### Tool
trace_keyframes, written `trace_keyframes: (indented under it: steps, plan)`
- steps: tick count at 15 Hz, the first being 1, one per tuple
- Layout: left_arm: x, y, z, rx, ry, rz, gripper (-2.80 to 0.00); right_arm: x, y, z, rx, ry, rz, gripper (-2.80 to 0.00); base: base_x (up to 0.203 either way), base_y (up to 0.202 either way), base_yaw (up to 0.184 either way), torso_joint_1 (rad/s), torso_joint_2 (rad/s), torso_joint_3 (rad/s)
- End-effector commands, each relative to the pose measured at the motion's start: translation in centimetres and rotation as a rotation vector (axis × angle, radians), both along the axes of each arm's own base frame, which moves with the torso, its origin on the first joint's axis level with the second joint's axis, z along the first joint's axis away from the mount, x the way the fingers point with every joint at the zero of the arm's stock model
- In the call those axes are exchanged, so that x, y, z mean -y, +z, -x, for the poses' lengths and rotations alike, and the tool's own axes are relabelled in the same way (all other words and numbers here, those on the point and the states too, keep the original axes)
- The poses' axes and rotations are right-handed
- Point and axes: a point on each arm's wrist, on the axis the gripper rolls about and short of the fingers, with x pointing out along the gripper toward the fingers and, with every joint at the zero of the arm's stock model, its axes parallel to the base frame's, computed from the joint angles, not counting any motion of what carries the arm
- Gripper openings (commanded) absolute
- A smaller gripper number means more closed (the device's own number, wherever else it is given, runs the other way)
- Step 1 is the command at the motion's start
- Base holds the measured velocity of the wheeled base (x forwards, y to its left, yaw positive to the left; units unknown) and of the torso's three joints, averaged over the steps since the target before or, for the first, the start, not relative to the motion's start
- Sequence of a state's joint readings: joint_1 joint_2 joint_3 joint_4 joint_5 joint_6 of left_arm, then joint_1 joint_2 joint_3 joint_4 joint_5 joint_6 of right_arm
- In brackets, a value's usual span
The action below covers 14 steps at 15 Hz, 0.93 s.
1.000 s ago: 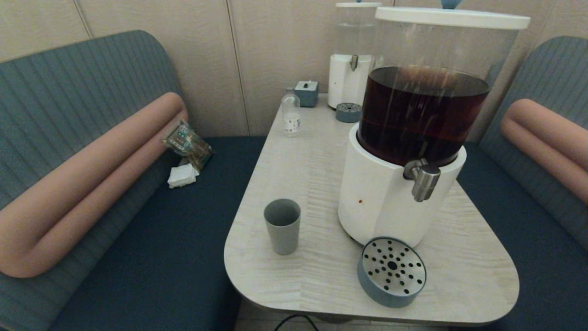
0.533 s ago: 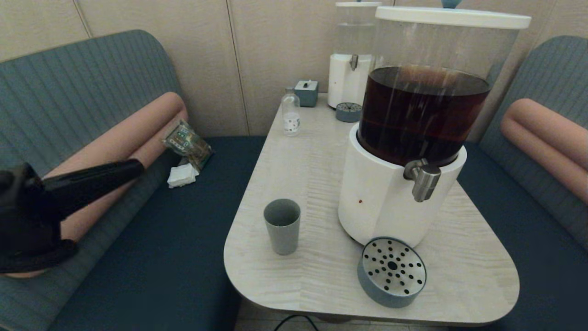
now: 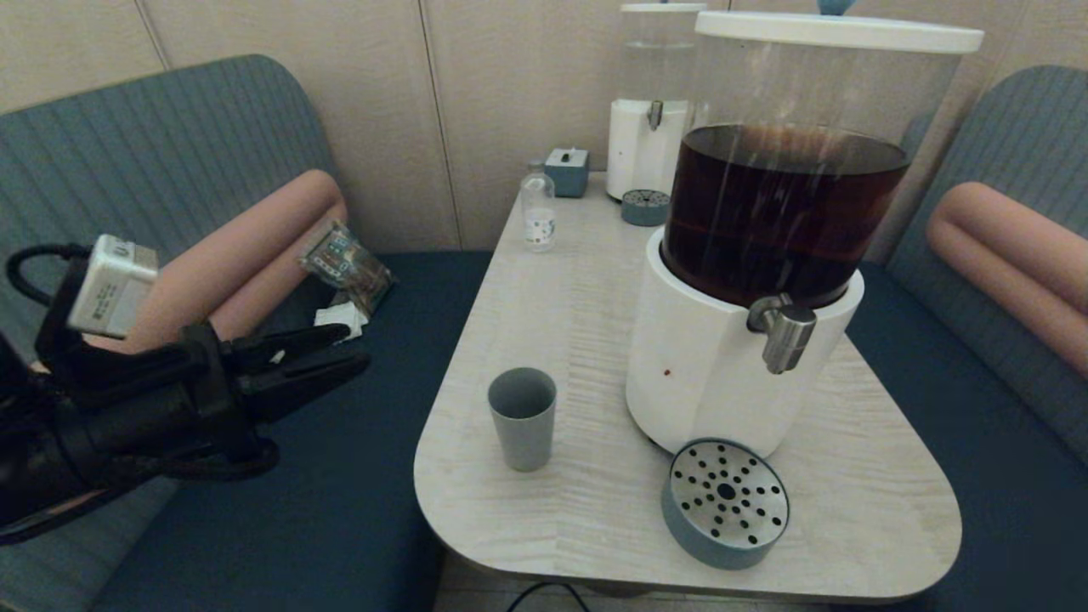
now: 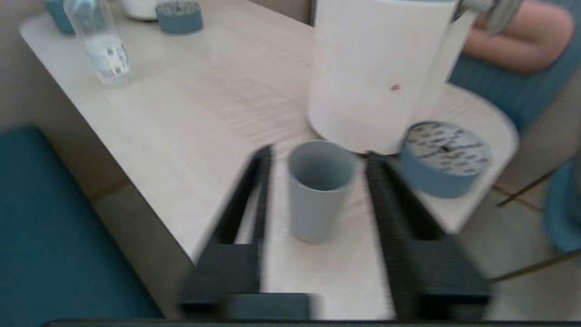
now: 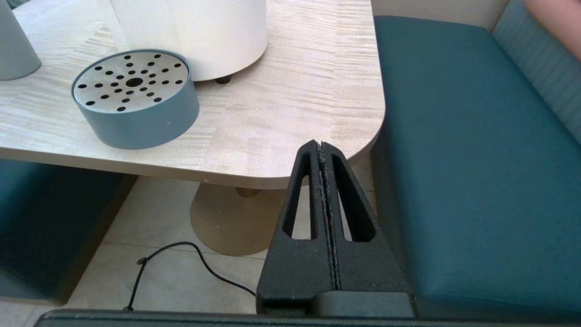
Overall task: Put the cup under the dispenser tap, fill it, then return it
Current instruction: Pick up the cup
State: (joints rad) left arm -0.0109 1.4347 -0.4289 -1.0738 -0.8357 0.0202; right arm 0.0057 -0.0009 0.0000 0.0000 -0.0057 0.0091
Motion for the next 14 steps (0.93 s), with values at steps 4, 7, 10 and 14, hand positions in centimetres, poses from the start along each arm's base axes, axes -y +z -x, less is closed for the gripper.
trace_keyframes:
  steps: [4,7,10,14]
  plan:
    - [0.3,-4.1,-3.5,0.047,-0.129,-0.022,0.00,0.0,0.0,0.0,-0.001,0.000,0.000,-2.80,0.000,0.000,0.000,0.000,0.00,0.000]
    - [0.3,-5.2,-2.7,0.006,-0.137,-0.024,0.00,0.0,0.0,0.0,-0.002,0.000,0.000,-2.80,0.000,0.000,0.000,0.000,0.00,0.000]
    - [0.2,-5.9,-0.8,-0.038,-0.136,-0.022,0.00,0.0,0.0,0.0,0.000,0.000,0.000,-2.80,0.000,0.000,0.000,0.000,0.00,0.000]
    - [0.2,-6.3,0.2,-0.059,-0.133,-0.021,0.00,0.0,0.0,0.0,-0.002,0.000,0.000,-2.80,0.000,0.000,0.000,0.000,0.00,0.000]
